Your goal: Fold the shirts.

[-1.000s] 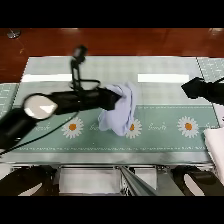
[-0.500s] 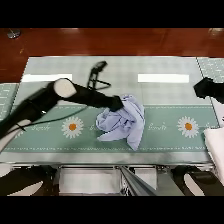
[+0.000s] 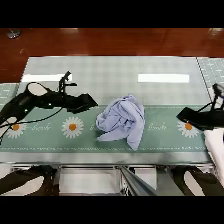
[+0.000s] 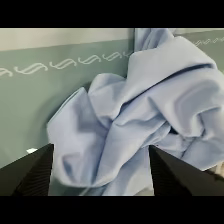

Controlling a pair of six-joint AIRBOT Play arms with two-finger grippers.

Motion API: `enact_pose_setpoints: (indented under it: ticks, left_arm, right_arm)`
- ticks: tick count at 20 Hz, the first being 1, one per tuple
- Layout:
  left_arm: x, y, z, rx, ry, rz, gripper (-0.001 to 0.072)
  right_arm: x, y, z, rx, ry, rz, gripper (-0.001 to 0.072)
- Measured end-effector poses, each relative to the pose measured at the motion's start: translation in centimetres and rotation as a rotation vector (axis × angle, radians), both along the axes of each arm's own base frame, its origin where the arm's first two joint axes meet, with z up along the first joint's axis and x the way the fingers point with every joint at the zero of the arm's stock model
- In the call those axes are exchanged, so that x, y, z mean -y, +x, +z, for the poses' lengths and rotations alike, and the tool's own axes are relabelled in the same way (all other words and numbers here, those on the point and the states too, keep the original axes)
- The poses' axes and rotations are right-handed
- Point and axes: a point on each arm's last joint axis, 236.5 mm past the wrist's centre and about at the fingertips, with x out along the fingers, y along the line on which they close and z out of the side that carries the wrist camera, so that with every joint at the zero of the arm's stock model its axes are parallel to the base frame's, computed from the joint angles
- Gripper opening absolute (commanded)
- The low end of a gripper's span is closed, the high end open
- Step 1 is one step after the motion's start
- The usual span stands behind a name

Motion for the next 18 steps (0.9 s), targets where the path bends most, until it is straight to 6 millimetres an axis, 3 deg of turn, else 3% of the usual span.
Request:
enact_pose_setpoints:
  ticks: [3, 6, 9, 16, 17, 18]
  left_arm:
    - [2.7, -0.3, -1.0, -0.053, -0.120, 0.009, 0.0702]
    - [5.6, -0.6, -1.1, -0.068, -0.201, -0.009, 0.0702]
    - [7.9, -0.9, -1.4, -0.064, -0.232, -0.033, 0.0702]
    - [9.5, 1.4, -3.1, -0.065, -0.222, 0.014, 0.0700]
    - [9.8, 1.5, -3.2, -0.066, -0.223, 0.012, 0.0652]
    - [10.0, 1.7, -3.2, -0.069, -0.227, 0.009, 0.0307]
  right_arm:
    - [-3.6, -0.6, -1.2, -0.007, 0.088, 0.068, 0.0621]
    - [-5.5, -0.6, -1.5, 0.003, 0.116, 0.108, 0.0621]
    - [-6.2, -0.4, -1.6, 0.018, 0.124, 0.118, 0.0621]
    - [-6.8, -0.5, -1.6, 0.017, 0.135, 0.123, 0.0621]
    - [-6.8, -0.5, -1.6, 0.017, 0.136, 0.123, 0.0621]
    - [-6.8, -0.5, -1.6, 0.017, 0.136, 0.123, 0.0621]
